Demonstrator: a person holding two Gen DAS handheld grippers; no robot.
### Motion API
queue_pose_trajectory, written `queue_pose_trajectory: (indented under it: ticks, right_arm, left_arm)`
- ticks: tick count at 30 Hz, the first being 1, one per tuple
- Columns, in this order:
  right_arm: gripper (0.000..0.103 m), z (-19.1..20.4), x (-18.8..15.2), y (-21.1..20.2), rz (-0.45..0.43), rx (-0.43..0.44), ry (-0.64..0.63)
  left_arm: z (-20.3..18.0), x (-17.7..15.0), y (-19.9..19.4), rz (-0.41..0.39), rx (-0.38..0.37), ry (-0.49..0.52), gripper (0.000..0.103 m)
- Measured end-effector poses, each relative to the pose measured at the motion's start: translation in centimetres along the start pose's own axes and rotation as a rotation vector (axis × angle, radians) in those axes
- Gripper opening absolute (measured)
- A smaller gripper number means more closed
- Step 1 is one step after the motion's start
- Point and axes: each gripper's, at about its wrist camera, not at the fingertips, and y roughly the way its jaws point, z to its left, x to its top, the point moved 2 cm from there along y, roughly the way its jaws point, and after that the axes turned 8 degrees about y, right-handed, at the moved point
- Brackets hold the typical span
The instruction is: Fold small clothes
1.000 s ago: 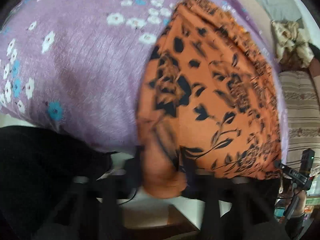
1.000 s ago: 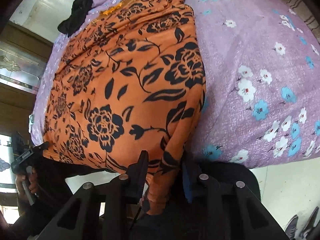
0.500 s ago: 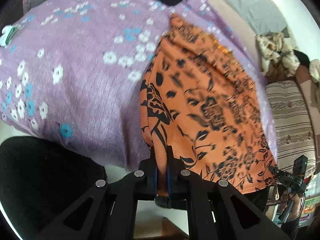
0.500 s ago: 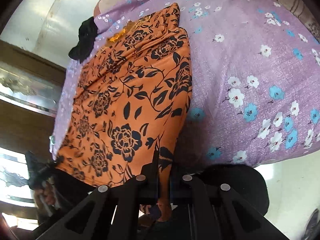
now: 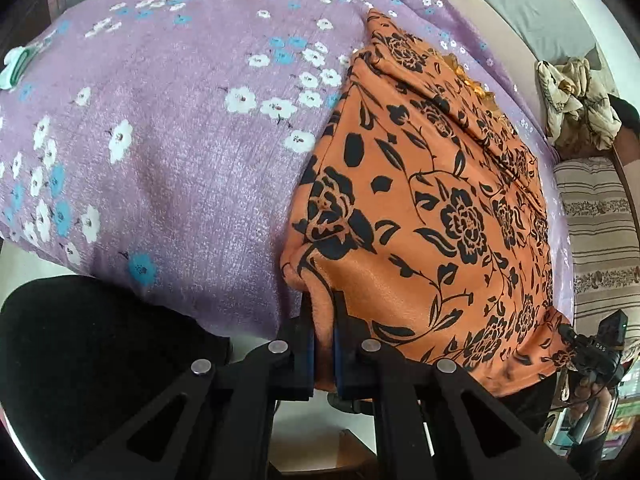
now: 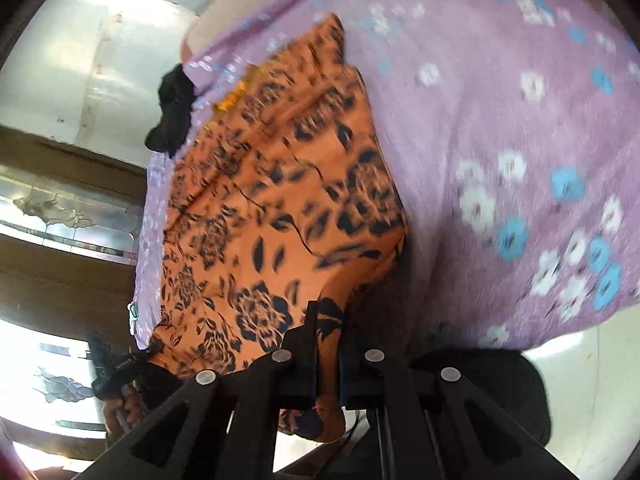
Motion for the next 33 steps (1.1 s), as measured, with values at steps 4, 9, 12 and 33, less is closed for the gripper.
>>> queue_pose_trajectory:
  ticks: [4,9,12,33]
  right_arm:
    - [0.007,1.8,1.8,-0.6,-0.024,0.034,-0.024]
    - [0.007,7.7,11.3,-3.7,-0.184,0.189,-0.066]
    - [0.007,10.2,17.5,-4.0,-0.297,0.219,-0.047]
    - [0.073,4.0,11.0,6.6,-0.255,0.116,0.15]
  left_arm:
    - [-1.2,2.9,-2.3,-0.062,-0.024,0.056,0.007]
    - [-4.2,13.6,-6.2,-0.256,-0.083,0.121,0.007]
    - [-4.7,20.8,-5.8,-0.349,-0.039,0.118,0.009]
    - [0.3,16.2,3.2,-0.254,-0.028,-0.067,0.07]
